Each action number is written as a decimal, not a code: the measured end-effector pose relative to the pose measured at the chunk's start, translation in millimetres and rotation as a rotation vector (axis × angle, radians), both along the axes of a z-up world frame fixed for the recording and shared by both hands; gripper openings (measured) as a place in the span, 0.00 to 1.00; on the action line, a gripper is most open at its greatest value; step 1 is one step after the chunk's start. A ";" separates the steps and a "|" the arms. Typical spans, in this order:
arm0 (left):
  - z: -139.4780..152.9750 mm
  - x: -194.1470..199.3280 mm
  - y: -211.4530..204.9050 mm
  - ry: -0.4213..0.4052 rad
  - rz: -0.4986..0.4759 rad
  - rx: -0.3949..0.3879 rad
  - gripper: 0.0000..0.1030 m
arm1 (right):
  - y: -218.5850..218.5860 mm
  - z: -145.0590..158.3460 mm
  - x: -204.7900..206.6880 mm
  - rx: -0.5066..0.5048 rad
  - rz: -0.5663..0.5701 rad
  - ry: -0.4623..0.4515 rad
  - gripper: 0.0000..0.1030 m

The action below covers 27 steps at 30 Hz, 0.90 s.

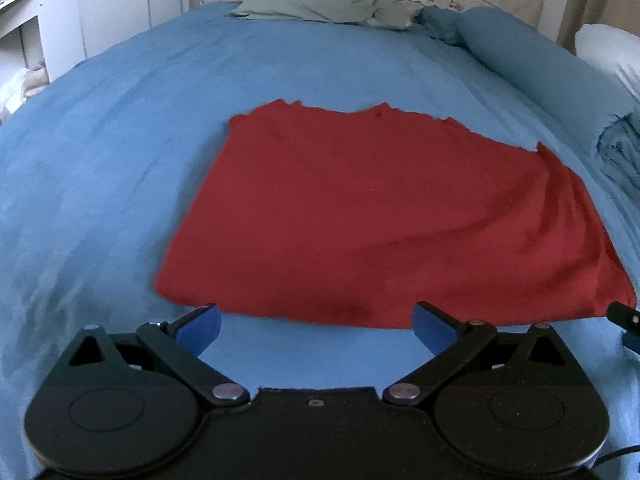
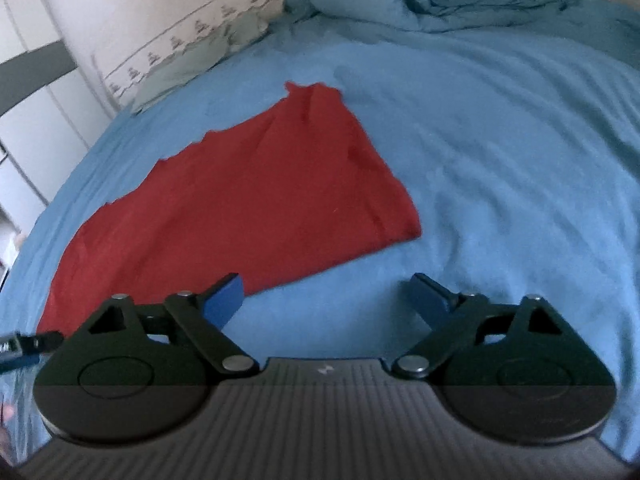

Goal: Fold small clothes
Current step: 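Grasp the folded sweater edge with the right tool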

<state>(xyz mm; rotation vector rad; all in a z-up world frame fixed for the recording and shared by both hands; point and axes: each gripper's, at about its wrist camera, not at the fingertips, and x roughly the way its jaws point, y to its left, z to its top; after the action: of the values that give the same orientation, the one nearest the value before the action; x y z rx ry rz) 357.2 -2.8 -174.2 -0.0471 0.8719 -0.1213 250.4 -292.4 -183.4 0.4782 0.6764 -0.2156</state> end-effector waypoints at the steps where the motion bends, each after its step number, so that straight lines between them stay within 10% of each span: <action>1: 0.6 2.8 -3.8 -0.004 -0.008 -0.010 1.00 | 0.2 -0.6 0.6 0.011 -0.015 -0.016 1.00; 15: 17.8 50.5 -53.0 -0.047 -0.075 -0.082 1.00 | -18.2 -17.0 27.4 0.119 -0.228 -0.112 0.65; 27: -0.1 82.1 -75.6 0.013 -0.084 -0.098 1.00 | -24.8 -27.7 20.6 0.256 -0.276 -0.158 0.58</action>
<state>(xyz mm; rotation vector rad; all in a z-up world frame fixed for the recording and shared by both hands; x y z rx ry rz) 439.2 -78.3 -174.3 -0.1034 0.8811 -0.2428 271.0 -317.2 -211.2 0.8268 0.4834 -0.3499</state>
